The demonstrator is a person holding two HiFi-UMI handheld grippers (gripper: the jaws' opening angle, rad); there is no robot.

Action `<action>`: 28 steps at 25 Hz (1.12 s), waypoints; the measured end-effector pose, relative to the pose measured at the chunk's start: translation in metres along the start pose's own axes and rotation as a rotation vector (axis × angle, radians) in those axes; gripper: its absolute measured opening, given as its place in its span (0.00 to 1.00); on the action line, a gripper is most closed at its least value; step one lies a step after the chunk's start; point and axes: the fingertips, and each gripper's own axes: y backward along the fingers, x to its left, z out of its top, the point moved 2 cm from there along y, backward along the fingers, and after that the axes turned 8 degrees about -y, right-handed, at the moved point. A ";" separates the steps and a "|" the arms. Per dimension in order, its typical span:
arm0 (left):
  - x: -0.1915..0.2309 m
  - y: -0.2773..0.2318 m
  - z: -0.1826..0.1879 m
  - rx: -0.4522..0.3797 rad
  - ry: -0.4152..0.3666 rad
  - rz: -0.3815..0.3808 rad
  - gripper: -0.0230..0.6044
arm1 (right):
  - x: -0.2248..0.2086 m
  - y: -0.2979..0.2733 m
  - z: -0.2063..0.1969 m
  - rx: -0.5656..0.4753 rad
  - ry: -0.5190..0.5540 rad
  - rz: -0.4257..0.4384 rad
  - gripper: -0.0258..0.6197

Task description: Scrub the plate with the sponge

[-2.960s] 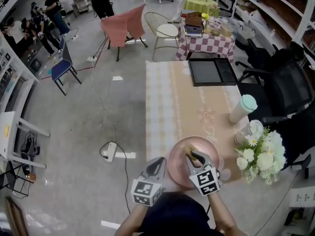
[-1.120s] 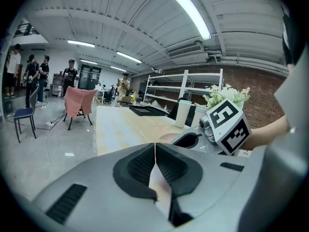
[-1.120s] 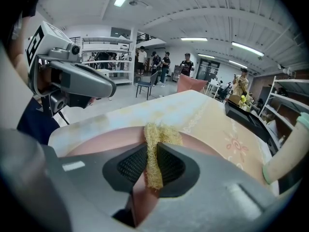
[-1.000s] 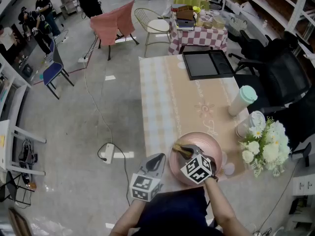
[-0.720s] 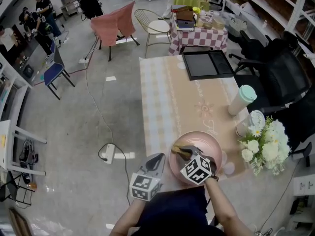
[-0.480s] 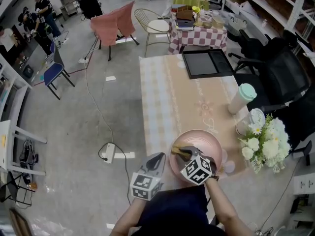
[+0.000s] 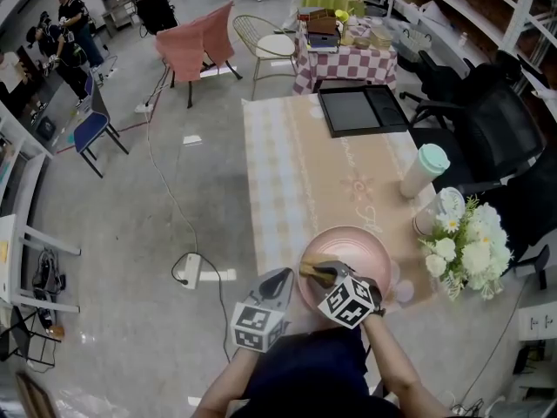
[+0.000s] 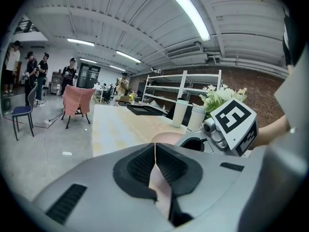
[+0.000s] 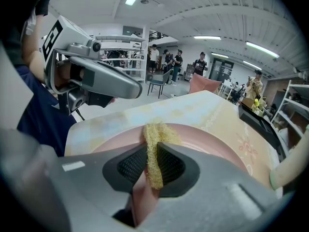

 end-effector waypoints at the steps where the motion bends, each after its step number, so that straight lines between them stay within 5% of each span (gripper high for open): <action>1: 0.000 0.000 -0.001 0.003 0.000 0.000 0.06 | 0.001 0.000 -0.001 -0.002 -0.003 0.005 0.13; 28: -0.008 -0.006 -0.008 0.015 -0.002 -0.013 0.06 | 0.030 0.016 -0.015 0.049 0.008 0.152 0.13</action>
